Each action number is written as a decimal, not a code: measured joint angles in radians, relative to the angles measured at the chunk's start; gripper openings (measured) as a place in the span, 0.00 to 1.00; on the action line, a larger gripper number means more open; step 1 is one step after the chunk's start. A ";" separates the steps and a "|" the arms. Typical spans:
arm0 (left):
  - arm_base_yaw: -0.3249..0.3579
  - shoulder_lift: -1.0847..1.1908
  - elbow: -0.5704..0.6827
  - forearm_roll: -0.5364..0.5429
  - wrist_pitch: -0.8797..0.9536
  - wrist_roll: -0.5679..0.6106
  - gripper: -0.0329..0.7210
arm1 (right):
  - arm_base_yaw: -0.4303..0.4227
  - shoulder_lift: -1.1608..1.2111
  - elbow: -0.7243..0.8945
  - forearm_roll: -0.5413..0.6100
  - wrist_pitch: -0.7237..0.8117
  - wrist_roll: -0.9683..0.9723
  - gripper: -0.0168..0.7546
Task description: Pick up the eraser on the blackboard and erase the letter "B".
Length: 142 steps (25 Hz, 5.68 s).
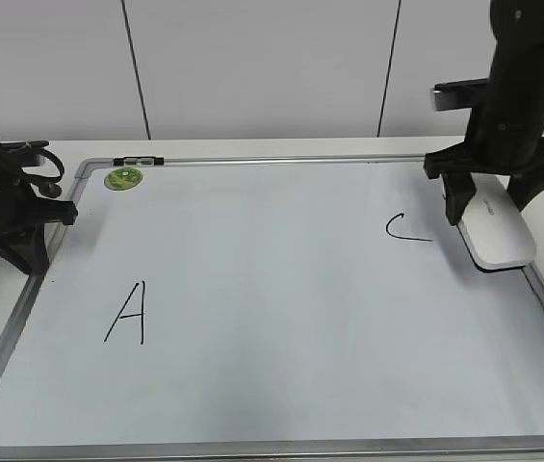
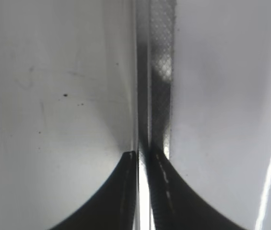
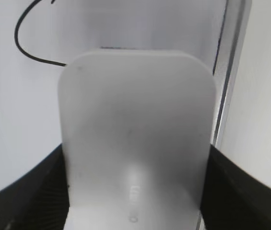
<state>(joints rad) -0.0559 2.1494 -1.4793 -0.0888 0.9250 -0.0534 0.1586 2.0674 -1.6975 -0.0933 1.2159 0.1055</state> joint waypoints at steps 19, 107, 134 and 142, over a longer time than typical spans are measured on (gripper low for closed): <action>0.000 0.000 0.000 0.000 0.002 0.000 0.14 | -0.142 0.069 0.000 0.156 0.000 -0.189 0.70; -0.030 -0.557 0.098 0.102 0.207 -0.086 0.76 | -0.070 -0.459 0.397 0.120 -0.135 -0.066 0.75; -0.042 -1.767 0.848 0.181 0.183 -0.087 0.76 | -0.055 -1.273 1.087 0.107 -0.168 -0.064 0.74; -0.042 -1.926 0.853 0.170 0.249 -0.071 0.76 | -0.054 -1.515 1.159 0.093 -0.043 -0.066 0.74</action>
<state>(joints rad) -0.0982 0.2234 -0.6260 0.0811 1.1735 -0.1247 0.1048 0.5526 -0.5387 0.0000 1.1726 0.0396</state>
